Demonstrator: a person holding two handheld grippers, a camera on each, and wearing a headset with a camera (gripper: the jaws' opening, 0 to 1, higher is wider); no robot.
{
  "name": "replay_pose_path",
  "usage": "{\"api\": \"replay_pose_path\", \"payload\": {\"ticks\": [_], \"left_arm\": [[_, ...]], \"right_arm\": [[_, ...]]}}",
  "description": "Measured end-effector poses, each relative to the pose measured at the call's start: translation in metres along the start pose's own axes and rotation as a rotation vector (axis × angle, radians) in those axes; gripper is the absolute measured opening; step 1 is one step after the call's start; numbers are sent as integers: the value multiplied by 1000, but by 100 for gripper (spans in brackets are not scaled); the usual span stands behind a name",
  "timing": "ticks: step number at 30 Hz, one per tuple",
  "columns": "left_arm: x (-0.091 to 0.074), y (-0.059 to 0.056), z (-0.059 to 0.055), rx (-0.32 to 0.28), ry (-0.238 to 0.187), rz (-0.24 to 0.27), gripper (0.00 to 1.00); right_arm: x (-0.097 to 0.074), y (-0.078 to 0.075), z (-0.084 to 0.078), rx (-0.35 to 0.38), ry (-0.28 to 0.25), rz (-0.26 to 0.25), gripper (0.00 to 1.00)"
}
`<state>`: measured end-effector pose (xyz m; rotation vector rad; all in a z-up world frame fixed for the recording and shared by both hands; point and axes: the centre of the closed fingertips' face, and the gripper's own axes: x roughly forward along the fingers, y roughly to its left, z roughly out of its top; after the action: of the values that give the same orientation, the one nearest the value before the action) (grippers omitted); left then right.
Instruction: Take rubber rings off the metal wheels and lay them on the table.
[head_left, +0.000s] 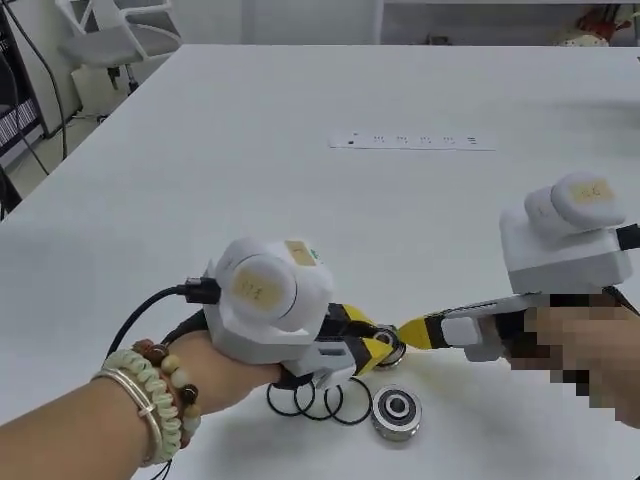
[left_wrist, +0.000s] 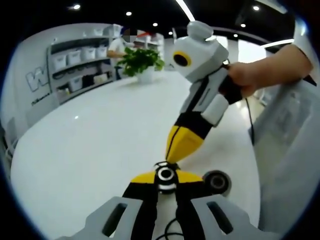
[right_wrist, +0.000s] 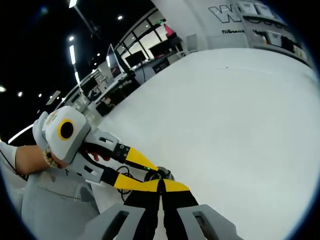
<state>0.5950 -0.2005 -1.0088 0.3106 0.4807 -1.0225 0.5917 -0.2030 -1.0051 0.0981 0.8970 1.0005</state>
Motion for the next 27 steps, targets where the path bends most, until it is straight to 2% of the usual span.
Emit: {"api": "replay_pose_path", "payload": {"ticks": [19,22,23,24,25,26,27], "left_arm": [[0,0,0,-4,-6,-3,13],[0,0,0,-4,-7,-3,13],[0,0,0,-4,-8,-3,13],[0,0,0,-4,-8,-3,13],[0,0,0,-5,-7,-2,13],[0,0,0,-6,-7,-2,13],[0,0,0,-8,-6,-1,13]], "right_arm": [[1,7,2,-31,6,20,0],[2,9,3,-58,13,20,0],[2,10,3,-90,24,11,0],[3,15,11,-83,-21,31,0],[2,22,17,-36,-42,65,0],[2,19,18,-43,-39,48,0],[2,13,14,-78,-14,9,0]]}}
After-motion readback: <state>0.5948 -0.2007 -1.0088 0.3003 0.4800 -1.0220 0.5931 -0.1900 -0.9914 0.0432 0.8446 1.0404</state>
